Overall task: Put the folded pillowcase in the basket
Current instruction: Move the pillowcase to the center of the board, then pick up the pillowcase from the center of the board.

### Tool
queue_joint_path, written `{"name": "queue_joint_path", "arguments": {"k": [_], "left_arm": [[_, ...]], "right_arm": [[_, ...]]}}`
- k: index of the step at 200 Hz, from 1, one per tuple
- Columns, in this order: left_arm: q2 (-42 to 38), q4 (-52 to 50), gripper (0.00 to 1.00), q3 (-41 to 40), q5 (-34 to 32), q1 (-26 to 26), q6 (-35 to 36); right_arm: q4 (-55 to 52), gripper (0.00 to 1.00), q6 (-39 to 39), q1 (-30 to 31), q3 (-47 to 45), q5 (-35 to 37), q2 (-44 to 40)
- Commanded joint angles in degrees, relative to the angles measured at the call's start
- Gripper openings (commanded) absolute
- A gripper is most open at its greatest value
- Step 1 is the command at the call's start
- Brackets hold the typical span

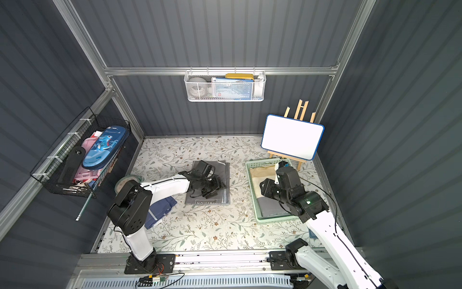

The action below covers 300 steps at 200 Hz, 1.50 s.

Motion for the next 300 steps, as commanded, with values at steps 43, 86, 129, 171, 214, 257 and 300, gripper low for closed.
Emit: {"name": "queue_joint_path", "arguments": {"k": [43,86,129,171,214,257,300], "left_arm": [[-1.7,-8.9,0.75,16.1,-6.8,-0.8,3.1],[-4.1,-10.2,0.75,21.5,-8.2,10.3,14.1],[-2.9,-12.3,0.76,32.5,-14.6,10.4,22.5],[-4.2,-15.0,0.78,33.7,-21.5,10.5,28.1],[-0.6,-19.9,0.88,38.2,-20.7,15.1,30.8],[10.6,-19.1,0.88,38.5,-9.4,25.4,33.9],[22.7,-19.4,0.77,39.2,-5.4,27.7,37.7]], "right_arm": [[-4.4,0.5,-3.6,3.7,2.0,2.6,5.4],[-13.7,0.52,-11.0,4.4,11.0,12.1,17.8],[-14.3,0.52,-14.3,13.6,22.7,32.8,21.9],[3.1,0.49,-5.8,0.7,13.2,0.4,23.6],[-1.9,0.56,-6.3,14.4,14.0,4.7,29.3],[4.6,0.66,-1.7,20.2,11.6,-0.4,36.5],[7.7,0.68,1.1,22.2,13.0,-4.1,44.8]]}}
